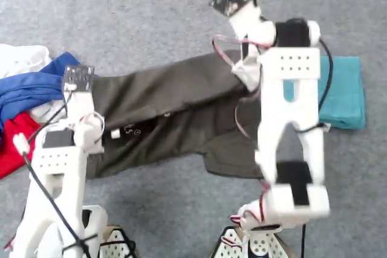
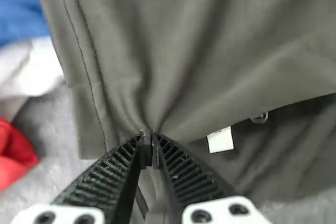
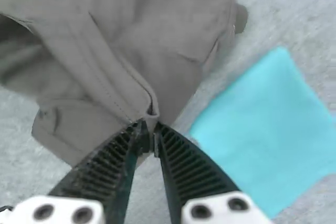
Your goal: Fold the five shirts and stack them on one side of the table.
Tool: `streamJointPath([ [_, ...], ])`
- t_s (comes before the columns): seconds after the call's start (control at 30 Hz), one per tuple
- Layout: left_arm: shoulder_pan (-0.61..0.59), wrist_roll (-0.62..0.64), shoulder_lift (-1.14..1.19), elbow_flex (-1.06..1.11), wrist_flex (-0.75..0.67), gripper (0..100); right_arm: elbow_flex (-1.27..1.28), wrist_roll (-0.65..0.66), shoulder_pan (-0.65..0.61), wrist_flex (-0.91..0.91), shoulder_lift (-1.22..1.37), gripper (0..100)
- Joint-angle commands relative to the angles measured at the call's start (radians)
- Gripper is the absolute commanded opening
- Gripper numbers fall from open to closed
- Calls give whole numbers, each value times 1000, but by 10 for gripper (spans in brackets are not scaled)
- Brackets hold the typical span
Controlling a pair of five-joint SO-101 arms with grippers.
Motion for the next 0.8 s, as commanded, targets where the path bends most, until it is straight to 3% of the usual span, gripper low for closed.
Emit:
streamJointPath([
  [0.0, 18, -11, -86, 44, 25, 29, 381, 11, 17, -170, -254, 13],
  [0.23, 25, -15, -198, 61, 146, 29, 869, 25, 54, -330, -582, 13],
  [0.47, 31, -207, -235, 168, 150, 29, 1006, 153, 187, -333, -696, 13],
  [0.77, 33, -269, -235, 205, 153, 29, 1107, 249, 342, -405, -699, 13],
])
